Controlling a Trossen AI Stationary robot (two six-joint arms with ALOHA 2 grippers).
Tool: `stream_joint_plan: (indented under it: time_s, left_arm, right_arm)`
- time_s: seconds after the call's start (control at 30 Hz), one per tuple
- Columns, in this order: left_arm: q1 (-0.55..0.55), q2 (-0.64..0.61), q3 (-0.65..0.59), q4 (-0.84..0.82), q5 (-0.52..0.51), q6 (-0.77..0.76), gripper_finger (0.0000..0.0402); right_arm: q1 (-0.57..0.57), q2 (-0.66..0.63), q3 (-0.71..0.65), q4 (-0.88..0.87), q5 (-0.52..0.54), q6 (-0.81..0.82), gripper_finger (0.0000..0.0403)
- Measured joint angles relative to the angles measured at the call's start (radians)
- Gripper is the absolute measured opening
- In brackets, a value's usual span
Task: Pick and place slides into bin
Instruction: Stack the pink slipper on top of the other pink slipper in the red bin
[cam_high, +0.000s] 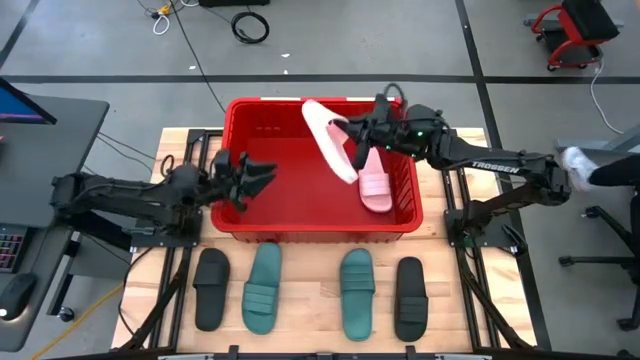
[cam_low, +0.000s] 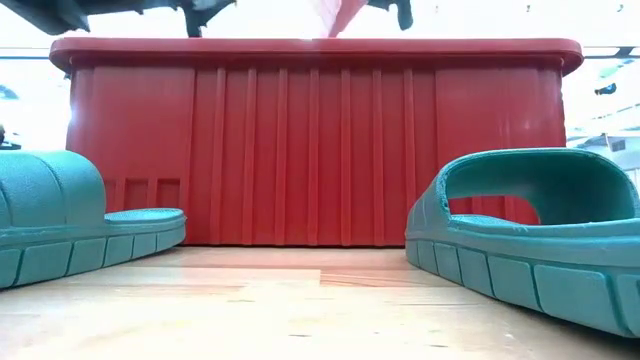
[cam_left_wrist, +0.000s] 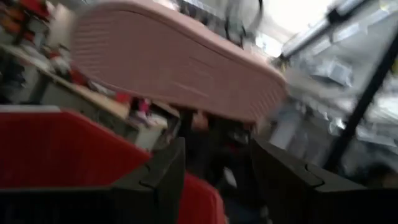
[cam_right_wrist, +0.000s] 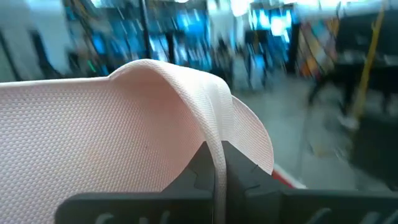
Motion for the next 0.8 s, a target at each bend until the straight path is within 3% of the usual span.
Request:
stream_joint_plan:
  time_s: [0.13, 0.4, 0.67, 0.8]
  left_arm:
    - [0.126, 0.119, 0.021, 0.147, 0.051, -0.070, 0.0202]
    - [0.285, 0.324, 0.260, 0.163, 0.282, -0.065, 0.0230]
    - [0.431, 0.375, 0.463, 0.018, 0.647, -0.053, 0.0234]
    - [0.451, 0.374, 0.513, 0.002, 0.734, 0.004, 0.0232]
  right_arm:
    - [-0.069, 0.001, -0.050, 0.128, -0.122, 0.018, 0.0009]
    - [-0.146, 0.001, -0.052, 0.355, -0.388, 0.140, 0.0008]
    - [-0.150, 0.001, -0.051, 0.526, -0.583, 0.270, 0.0008]
    - [-0.146, 0.001, -0.051, 0.582, -0.657, 0.303, 0.0008]
